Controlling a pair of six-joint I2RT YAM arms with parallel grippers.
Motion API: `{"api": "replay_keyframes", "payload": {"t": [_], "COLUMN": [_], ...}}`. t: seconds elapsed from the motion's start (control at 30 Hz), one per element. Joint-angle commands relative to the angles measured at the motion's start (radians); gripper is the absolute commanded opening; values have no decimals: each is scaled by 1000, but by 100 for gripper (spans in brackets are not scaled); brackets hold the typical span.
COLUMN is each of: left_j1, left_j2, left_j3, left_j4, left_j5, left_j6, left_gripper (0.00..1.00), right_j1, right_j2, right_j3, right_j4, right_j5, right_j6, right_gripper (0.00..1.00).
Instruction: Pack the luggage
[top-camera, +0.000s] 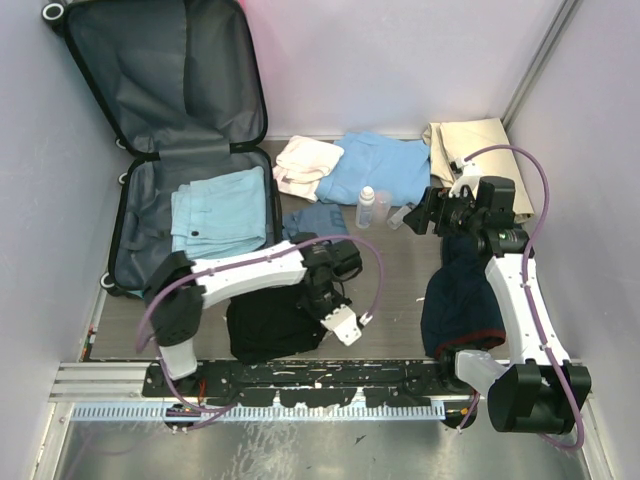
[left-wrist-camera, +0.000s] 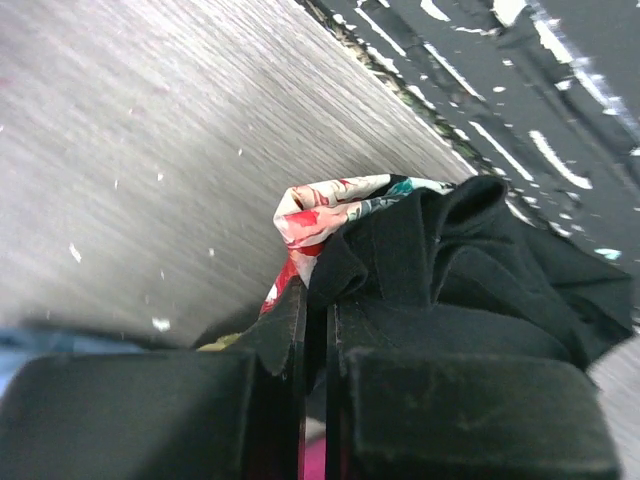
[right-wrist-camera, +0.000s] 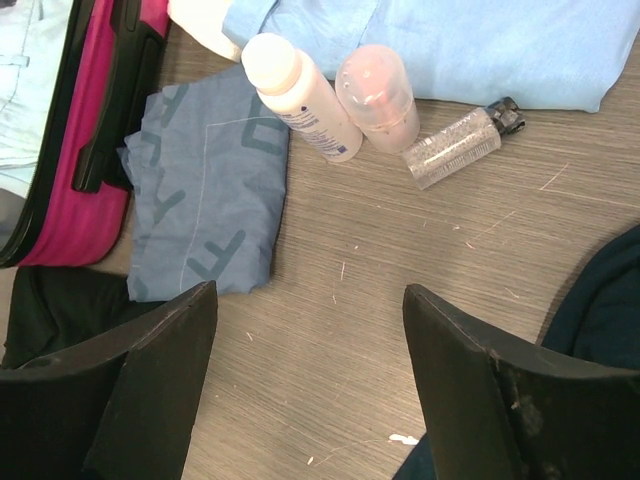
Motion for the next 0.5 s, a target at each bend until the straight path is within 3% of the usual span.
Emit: {"api": "replay_keyframes", "payload": {"t": [0.0,0.23,0.47], "left_j1": [26,115,243], "left_j2": [-193,-378,-456], "left_j3": [44,77,220], "left_j4": [-156,-300,-410], "left_j5": [3,-97,-192], "left_j6": [-203,-422,-640], "left_gripper": [0,0,0], "right_j1": [-5,-4,-3], "right_j2": [-45,-32,-8], "right_j3": [19,12,39], "right_j4": [22,31,31], "right_j5": [-25,-50,-71], "right_j6": [8,7,7], "right_gripper": [79,77,76]}}
